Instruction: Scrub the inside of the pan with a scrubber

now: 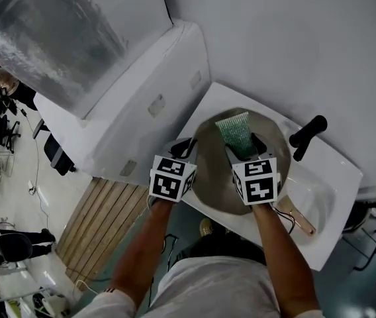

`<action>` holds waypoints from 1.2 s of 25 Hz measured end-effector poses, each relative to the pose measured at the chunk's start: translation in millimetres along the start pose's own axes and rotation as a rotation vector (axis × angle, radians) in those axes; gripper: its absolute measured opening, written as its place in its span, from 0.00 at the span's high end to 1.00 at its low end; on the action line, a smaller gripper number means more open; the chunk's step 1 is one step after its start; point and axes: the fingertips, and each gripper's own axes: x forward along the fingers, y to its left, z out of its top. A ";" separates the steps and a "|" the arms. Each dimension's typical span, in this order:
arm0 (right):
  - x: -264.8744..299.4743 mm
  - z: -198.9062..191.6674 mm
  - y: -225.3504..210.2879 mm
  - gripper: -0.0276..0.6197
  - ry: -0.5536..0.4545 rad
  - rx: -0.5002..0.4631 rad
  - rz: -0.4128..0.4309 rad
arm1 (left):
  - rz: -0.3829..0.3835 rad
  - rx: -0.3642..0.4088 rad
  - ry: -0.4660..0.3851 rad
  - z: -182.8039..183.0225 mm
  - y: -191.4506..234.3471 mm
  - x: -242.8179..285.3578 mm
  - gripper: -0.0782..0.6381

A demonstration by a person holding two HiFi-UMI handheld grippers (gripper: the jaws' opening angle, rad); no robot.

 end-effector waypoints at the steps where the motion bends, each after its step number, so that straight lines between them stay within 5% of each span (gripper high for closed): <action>1: 3.8 -1.6 1.3 0.49 0.012 -0.006 -0.002 | 0.000 -0.002 0.002 -0.6 0.4 0.4 0.84; 14: 37.0 -31.7 -6.2 0.49 0.183 -0.066 -0.049 | -0.008 -0.026 0.014 -7.6 4.1 5.0 0.83; 30: 8.6 -54.0 -49.8 0.49 0.291 -0.060 -0.159 | -0.033 -0.005 0.023 -10.9 0.9 10.5 0.84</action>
